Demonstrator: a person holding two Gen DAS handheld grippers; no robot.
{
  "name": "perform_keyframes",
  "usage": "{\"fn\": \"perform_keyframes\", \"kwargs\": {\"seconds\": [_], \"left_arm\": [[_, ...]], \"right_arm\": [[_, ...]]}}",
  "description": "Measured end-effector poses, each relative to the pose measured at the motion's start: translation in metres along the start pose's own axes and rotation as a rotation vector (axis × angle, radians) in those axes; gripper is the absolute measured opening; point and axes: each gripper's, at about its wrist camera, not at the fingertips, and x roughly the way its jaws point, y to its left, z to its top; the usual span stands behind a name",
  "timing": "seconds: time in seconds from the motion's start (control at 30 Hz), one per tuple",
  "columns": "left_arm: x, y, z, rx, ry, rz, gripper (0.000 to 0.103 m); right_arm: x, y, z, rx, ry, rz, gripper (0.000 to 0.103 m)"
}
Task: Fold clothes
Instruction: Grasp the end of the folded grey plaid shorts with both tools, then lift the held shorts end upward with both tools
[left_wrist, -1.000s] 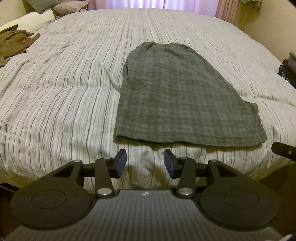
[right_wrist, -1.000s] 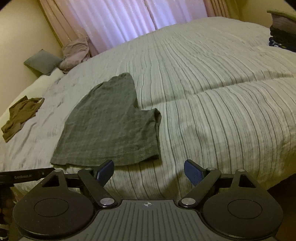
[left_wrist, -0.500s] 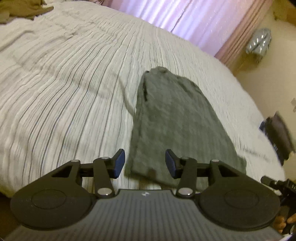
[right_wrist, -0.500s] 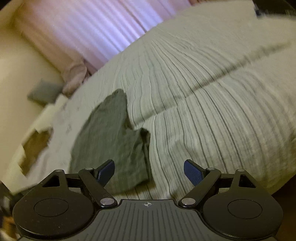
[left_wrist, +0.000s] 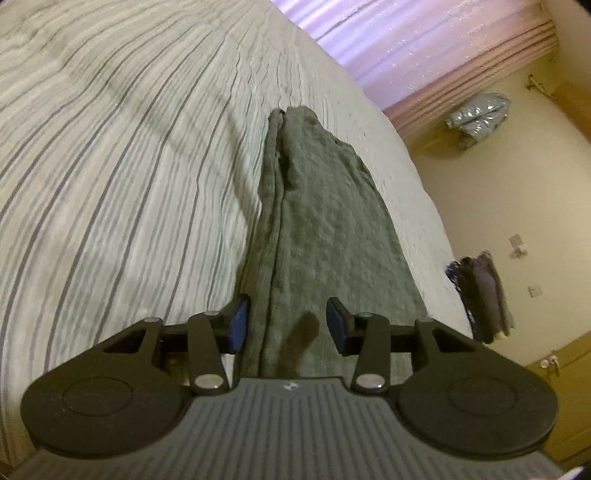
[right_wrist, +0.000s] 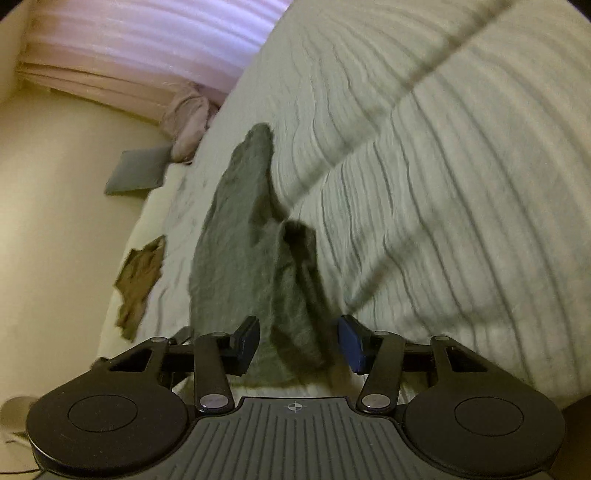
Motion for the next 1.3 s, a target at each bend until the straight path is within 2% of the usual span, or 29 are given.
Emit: {"fn": "perform_keyframes", "kwargs": {"seconds": [0.07, 0.17, 0.2, 0.23, 0.27, 0.3, 0.53, 0.67, 0.93, 1.3], "left_arm": [[-0.001, 0.004, -0.001, -0.013, 0.014, -0.023, 0.038], [0.004, 0.007, 0.0, -0.022, 0.036, -0.032, 0.026], [0.006, 0.007, 0.001, -0.024, 0.049, -0.034, 0.012], [0.009, 0.008, 0.001, -0.029, 0.068, -0.037, 0.005], [0.009, 0.008, -0.001, -0.03, 0.069, -0.042, 0.004], [0.008, 0.008, -0.002, -0.03, 0.064, -0.046, 0.003], [-0.017, -0.001, -0.013, -0.023, 0.012, -0.082, 0.002], [-0.035, -0.01, -0.03, -0.018, -0.001, -0.111, 0.002], [-0.057, -0.018, -0.078, -0.049, 0.048, -0.088, 0.003], [-0.078, -0.028, -0.085, -0.04, 0.005, -0.115, 0.002]], "right_arm": [[0.002, -0.002, 0.005, 0.01, 0.002, 0.02, 0.052], [0.008, -0.002, 0.01, 0.008, 0.016, 0.045, 0.05], [0.01, -0.001, 0.012, 0.004, 0.023, 0.044, 0.042], [0.012, -0.001, 0.012, 0.007, 0.03, 0.035, 0.021], [0.013, -0.003, 0.012, 0.011, 0.034, 0.032, 0.012], [0.013, -0.004, 0.012, 0.014, 0.038, 0.03, 0.01], [-0.012, 0.015, 0.007, -0.047, -0.017, 0.049, 0.007], [-0.031, 0.023, -0.002, -0.059, -0.055, 0.047, 0.007], [-0.073, 0.034, -0.037, -0.054, -0.098, 0.016, 0.007], [-0.09, 0.047, -0.058, -0.065, -0.116, 0.002, 0.007]]}}
